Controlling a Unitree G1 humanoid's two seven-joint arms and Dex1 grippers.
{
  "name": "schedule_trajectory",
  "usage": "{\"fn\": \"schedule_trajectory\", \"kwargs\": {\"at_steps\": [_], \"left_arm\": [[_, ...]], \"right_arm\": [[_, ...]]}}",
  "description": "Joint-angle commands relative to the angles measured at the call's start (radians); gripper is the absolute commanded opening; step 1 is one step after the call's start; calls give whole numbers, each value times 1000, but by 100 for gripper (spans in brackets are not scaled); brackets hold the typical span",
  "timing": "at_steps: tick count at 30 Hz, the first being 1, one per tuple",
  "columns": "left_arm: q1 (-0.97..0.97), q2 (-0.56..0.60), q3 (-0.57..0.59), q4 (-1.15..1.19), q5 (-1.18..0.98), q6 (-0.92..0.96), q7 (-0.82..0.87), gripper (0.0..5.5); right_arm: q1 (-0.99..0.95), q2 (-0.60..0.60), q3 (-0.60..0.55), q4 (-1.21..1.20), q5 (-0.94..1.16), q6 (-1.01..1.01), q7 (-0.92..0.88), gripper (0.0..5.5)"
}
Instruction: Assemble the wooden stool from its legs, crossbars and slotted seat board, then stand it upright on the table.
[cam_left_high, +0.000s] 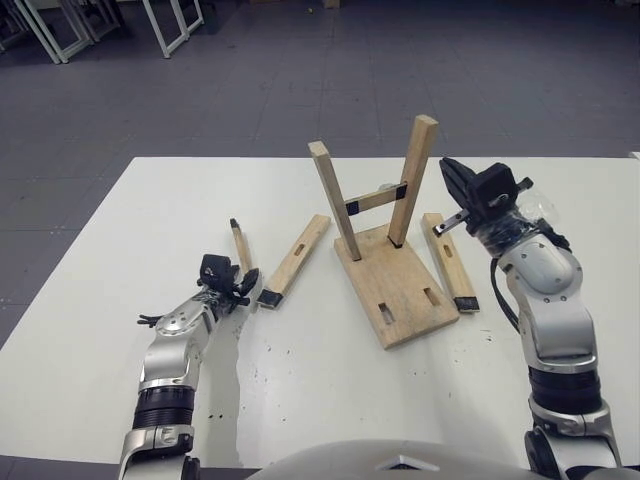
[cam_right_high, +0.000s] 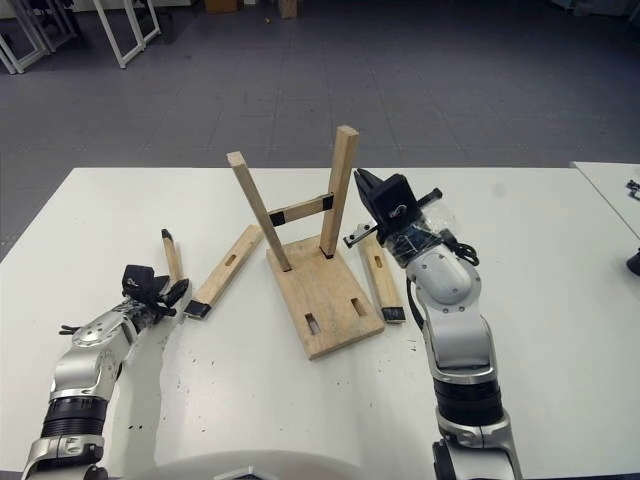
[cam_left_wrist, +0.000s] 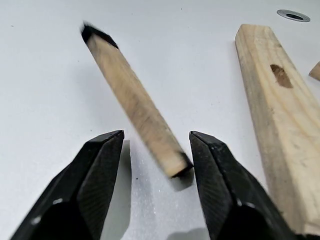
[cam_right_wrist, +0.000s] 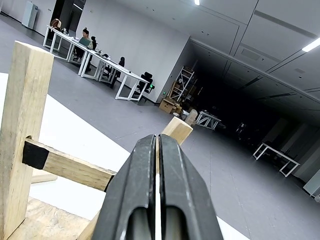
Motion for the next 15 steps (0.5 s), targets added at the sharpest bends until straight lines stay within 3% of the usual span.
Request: {"fn": "schedule_trajectory", "kwargs": {"at_steps": [1,10,12,15], "left_arm": [[-39,-23,7,79,-24,114,26,214],[-45,-39,-14,57,12,215,143,64],[-57,-47,4,50,31,133,185,42],[-120,-93,107,4,-35,-138,199,42]], "right_arm": [[-14,-4,8,6,15,7,2,10],[-22,13,-5,-10,57,26,-8,10],[-26,40,-20,-32,140,60,12,10],[-57,103,-65,-74,357,220,29,59]]}}
